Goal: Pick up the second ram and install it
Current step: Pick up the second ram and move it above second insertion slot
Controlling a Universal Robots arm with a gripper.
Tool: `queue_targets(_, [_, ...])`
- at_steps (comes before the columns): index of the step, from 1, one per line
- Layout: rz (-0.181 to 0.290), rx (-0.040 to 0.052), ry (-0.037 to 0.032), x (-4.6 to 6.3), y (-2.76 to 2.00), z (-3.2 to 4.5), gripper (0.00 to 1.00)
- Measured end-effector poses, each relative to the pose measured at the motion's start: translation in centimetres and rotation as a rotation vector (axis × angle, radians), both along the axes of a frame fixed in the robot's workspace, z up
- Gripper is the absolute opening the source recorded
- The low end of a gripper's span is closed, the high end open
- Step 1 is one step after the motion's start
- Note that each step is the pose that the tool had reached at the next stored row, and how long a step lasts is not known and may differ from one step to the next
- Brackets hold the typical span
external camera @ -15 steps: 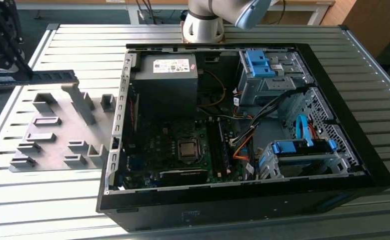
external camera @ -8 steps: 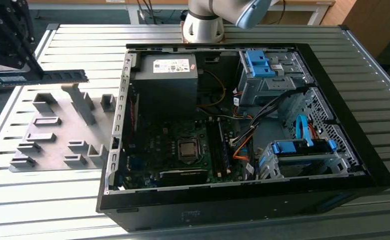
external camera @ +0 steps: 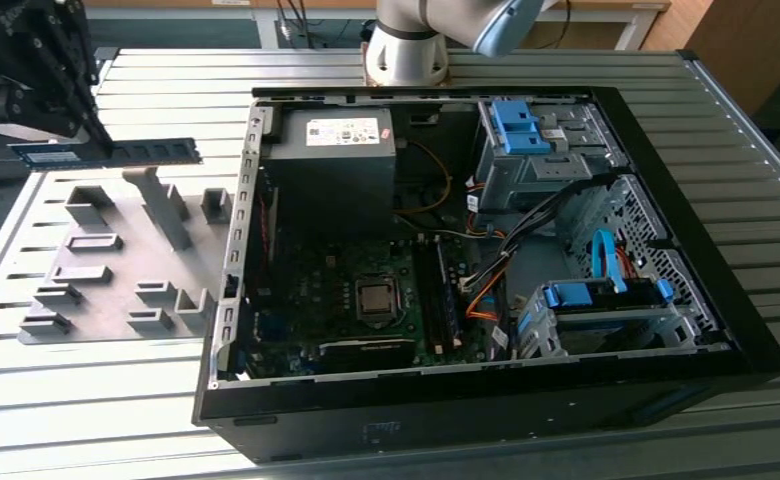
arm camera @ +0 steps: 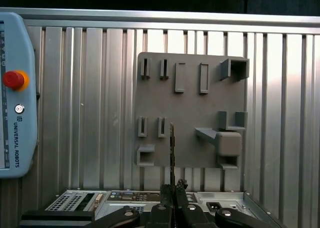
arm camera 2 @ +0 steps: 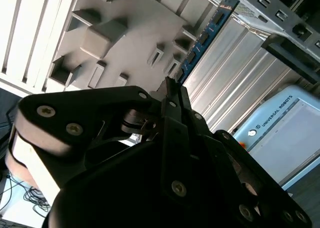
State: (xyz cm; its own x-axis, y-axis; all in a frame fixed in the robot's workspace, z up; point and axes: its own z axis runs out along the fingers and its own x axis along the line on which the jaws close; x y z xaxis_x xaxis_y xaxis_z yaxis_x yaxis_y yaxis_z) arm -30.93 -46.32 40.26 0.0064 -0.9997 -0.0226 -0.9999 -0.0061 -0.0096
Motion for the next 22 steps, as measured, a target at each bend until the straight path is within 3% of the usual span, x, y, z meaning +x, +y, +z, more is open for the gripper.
queue_targets(22, [0.006, -0.0001, 0.0001, 5.3, 0.00, 0.01, 0.14])
